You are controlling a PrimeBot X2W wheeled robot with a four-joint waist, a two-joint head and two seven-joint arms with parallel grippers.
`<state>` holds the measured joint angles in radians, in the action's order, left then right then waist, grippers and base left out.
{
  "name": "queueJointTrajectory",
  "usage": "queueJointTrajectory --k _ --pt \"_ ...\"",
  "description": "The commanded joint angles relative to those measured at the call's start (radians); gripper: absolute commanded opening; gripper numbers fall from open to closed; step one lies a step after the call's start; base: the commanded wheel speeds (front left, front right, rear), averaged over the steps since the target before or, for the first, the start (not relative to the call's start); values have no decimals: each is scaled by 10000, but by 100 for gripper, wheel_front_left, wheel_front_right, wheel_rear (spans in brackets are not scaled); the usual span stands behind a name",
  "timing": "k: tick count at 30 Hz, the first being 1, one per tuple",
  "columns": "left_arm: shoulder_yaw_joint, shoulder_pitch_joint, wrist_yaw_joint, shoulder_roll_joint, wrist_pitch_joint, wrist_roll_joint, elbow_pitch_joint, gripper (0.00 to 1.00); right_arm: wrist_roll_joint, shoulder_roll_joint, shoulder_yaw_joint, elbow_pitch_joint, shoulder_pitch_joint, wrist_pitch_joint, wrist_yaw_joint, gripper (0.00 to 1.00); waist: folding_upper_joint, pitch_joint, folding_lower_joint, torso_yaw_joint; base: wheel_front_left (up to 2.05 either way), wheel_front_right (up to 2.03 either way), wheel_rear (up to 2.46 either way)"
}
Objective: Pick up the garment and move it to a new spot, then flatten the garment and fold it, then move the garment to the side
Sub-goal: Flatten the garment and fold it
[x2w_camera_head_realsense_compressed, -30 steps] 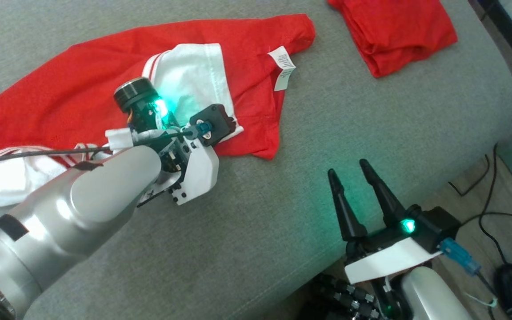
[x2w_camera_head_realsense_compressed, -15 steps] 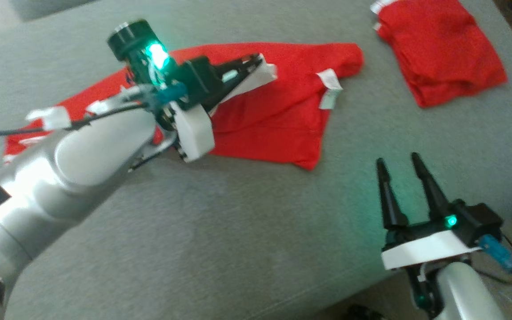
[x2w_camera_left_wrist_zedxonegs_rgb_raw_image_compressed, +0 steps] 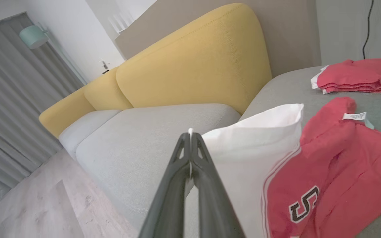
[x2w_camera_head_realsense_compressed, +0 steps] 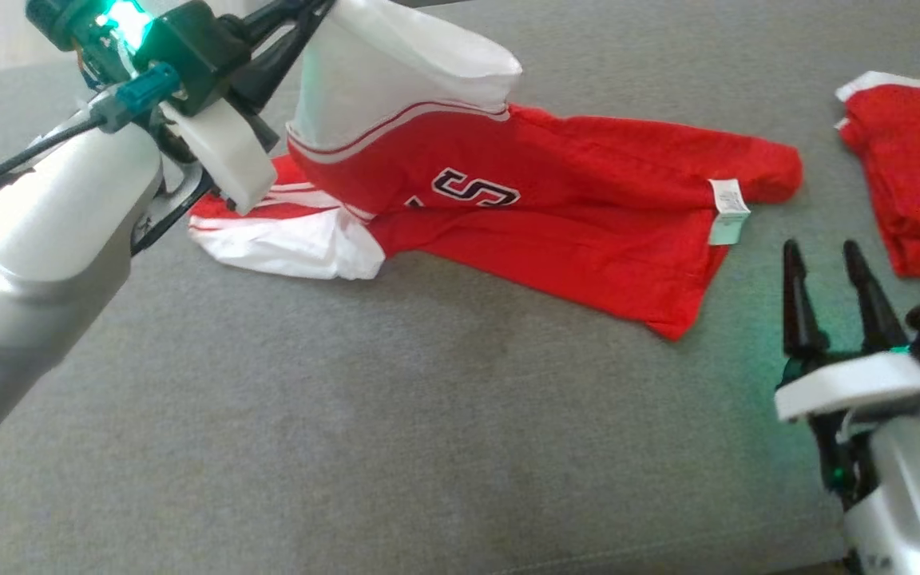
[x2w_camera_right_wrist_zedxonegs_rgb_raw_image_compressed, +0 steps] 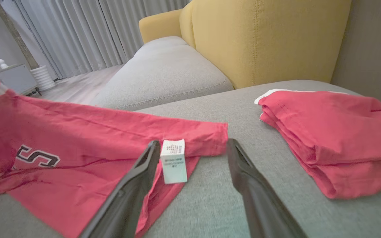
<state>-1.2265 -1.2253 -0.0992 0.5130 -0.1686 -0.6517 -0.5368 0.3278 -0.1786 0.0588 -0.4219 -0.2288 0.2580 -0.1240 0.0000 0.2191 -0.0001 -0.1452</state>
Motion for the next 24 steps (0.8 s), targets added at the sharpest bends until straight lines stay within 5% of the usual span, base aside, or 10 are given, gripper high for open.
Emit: queueJointTrajectory --k 1,10,24 --pt "515 -680 78 289 -84 1 91 0 286 -266 191 -3 -415 38 -67 100 0 100 1 167 0 0 0" --pt "488 -888 150 168 -212 72 -132 0 2759 -1611 1415 -2406 -2375 -494 -67 100 0 555 1 396 0 0 0" --pt "383 -1244 75 83 -227 113 -235 0 3308 -2269 3332 -4521 -4012 -643 -67 100 0 1104 1 555 0 0 0"
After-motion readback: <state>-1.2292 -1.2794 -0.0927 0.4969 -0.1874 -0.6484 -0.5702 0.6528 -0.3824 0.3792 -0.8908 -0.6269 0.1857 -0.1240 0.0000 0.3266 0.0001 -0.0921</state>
